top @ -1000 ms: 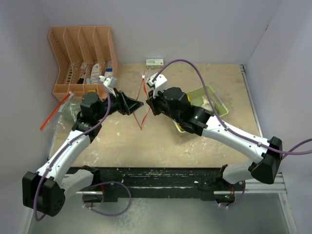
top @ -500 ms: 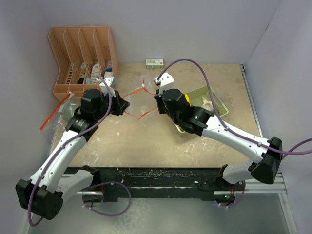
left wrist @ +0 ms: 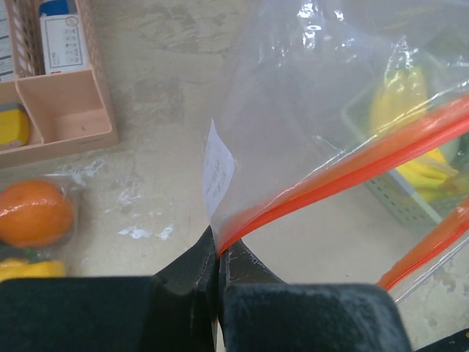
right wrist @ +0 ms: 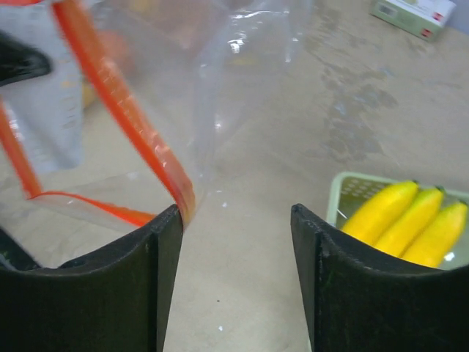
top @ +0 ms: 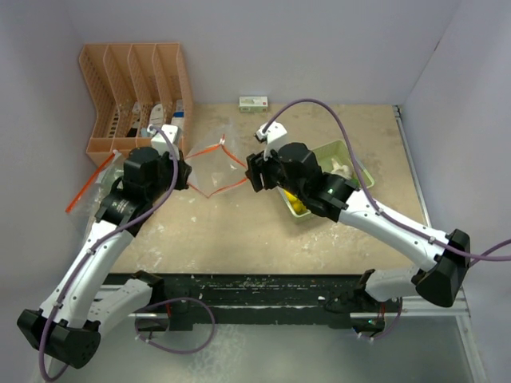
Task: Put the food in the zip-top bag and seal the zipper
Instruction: Open the zipper of the food storage bag at the center of the board, then pick up the fake vegetable from the bin.
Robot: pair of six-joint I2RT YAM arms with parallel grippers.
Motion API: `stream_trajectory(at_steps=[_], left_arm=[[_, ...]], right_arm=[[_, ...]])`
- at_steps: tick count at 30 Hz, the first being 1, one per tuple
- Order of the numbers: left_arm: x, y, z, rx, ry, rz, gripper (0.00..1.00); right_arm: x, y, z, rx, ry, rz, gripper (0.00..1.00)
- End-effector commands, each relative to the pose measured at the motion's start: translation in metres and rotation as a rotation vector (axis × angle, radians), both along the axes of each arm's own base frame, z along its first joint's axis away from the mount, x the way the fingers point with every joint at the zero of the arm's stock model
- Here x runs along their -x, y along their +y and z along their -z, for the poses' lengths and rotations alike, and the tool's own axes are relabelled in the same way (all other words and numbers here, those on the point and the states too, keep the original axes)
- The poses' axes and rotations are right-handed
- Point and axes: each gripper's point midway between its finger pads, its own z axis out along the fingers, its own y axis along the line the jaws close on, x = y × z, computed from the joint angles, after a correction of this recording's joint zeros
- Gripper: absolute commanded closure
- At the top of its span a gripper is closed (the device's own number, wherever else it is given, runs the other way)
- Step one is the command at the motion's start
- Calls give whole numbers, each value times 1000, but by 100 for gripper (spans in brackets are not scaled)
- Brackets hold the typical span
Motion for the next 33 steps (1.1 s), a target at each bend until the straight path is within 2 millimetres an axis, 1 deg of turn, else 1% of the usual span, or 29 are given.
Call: stream_trajectory(at_steps=[1, 2, 3, 4, 5, 6, 9, 11, 12, 13, 15, 17, 18, 20, 23, 26, 28, 30, 31, 33], left_arm=[[-6, 15, -13, -50, -47, -54, 100], [-6, 16, -12, -58, -46, -61, 100], [-7, 19, -11, -68, -44, -71, 100], [-7, 22, -11, -78, -43, -82, 100], [-7, 24, -10, -88, -40, -92, 100], [-8, 27, -9, -102, -39, -106, 100], [-9, 37, -6, -142, -26, -149, 100], [-10, 42, -3, -164, -12, -173, 100], [-11, 44, 0, -173, -3, -179, 100], [-12, 43, 4, -178, 10, -179, 100], [-13, 38, 13, -173, 44, -156, 100], [-15, 27, 22, -146, 81, -119, 100], [-15, 21, 26, -125, 98, -101, 100], [-18, 8, 30, -75, 106, -63, 100], [-21, 0, 32, -49, 103, -48, 100], [-23, 1, 31, -53, 100, -55, 100], [-22, 1, 32, -54, 98, -53, 100], [-21, 1, 35, -56, 103, -52, 100], [-20, 1, 37, -57, 108, -49, 100], [-19, 0, 39, -49, 111, -44, 100]], right_arm=[[23, 33, -36, -98, -77, -259, 35], [28, 33, -35, -108, -59, -274, 31], [29, 29, -40, -124, -66, -261, 26], [29, 25, -44, -134, -81, -250, 18], [30, 20, -48, -140, -94, -238, 8], [32, 16, -52, -152, -105, -230, 1], [34, 7, -61, -169, -132, -211, 1], [26, -3, -59, -157, -125, -146, 0], [16, -13, -56, -147, -115, -72, 0], [6, -23, -51, -137, -91, -4, 0], [-19, -53, -32, -118, -16, 166, 1], [-42, -92, -8, -100, 77, 352, 1], [-50, -109, 6, -92, 132, 432, 1], [-65, -138, 23, -91, 192, 539, 0], [-77, -155, 44, -102, 258, 601, 1], [-87, -172, 72, -93, 340, 650, 4], [-92, -193, 94, -79, 397, 719, 5], [-97, -219, 113, -66, 442, 817, 8], [-100, -227, 120, -58, 462, 845, 10], [-106, -232, 131, -35, 484, 865, 13]])
